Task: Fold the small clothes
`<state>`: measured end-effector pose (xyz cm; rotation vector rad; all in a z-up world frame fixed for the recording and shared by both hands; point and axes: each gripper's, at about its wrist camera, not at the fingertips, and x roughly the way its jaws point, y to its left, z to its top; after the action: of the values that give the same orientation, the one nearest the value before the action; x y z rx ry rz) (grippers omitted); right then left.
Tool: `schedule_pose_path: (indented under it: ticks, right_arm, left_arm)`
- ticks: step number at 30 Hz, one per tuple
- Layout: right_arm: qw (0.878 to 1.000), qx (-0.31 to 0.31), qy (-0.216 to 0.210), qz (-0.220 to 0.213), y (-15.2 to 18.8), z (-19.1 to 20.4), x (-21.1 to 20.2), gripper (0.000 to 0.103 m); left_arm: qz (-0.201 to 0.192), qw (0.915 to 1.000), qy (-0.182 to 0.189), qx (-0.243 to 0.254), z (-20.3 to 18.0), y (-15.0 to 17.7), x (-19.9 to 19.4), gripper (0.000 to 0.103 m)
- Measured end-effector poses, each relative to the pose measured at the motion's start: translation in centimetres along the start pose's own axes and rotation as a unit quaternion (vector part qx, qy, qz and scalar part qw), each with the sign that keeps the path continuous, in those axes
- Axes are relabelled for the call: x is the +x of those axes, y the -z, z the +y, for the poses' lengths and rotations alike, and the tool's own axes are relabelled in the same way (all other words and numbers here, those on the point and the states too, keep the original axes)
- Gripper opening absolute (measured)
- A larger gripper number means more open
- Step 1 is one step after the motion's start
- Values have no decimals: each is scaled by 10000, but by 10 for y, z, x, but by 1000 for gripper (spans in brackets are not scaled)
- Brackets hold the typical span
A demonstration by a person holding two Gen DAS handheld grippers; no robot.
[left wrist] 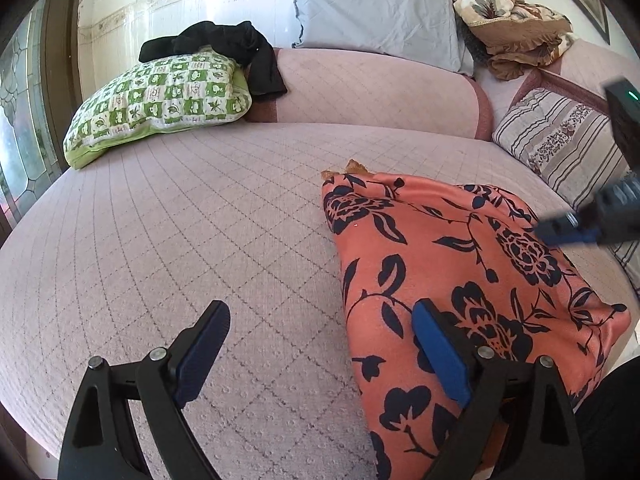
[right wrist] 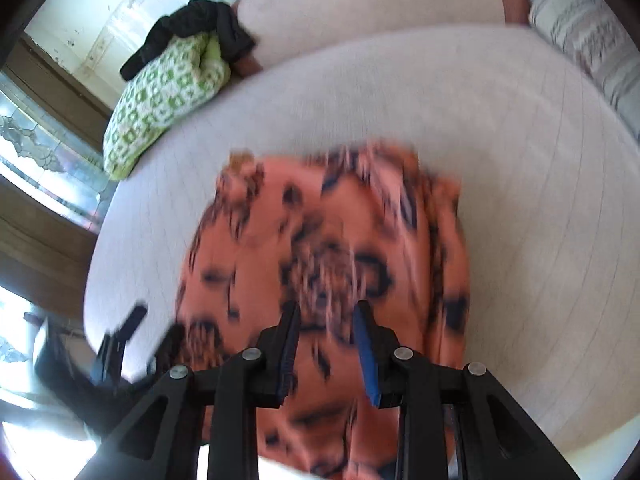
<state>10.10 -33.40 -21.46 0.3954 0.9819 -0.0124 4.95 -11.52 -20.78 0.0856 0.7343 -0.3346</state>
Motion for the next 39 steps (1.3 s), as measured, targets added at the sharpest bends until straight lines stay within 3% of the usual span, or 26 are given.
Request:
schedule_pose_path:
  ticks: [6,8,11,16,22,27,29,32,39]
  right_arm:
    - [9975,426,557,111,-47,-13,49,31]
    - [9972,551,459,216,-55,-23,69,32]
    - [9970,745,217,31,-56,-33,72,32]
    - [9978,574,296,-113,-39,-33,55,32]
    - [9991,137,374,-151,-18,-4,18,32]
    - [9996,-50,291,-53,15,7,0,32]
    - [9993,8,287,219,34,2,13,33]
    - [9989,-257,222,-323,54,0,16,33]
    - [9990,-210,81,-394,52,-5,16,34]
  left_arm:
    - [43,10000,44,-43,1,0,3,95]
    - [40,10000,37,-23,0,0,4,95]
    - [57,10000,41,-53,0,0,5,96]
    - [81,9998,20,-159,3,2,6,98]
    - [87,9997,32,-216,5,3,6,98]
    - [85,9997,-5,-236,4,4,5,98]
    - [117,9996,-4,-249,4,5,6,98]
    - [190,9994,-1,-281,6,8,9,99]
    - [416,9982,-337,263,-5,2,10,101]
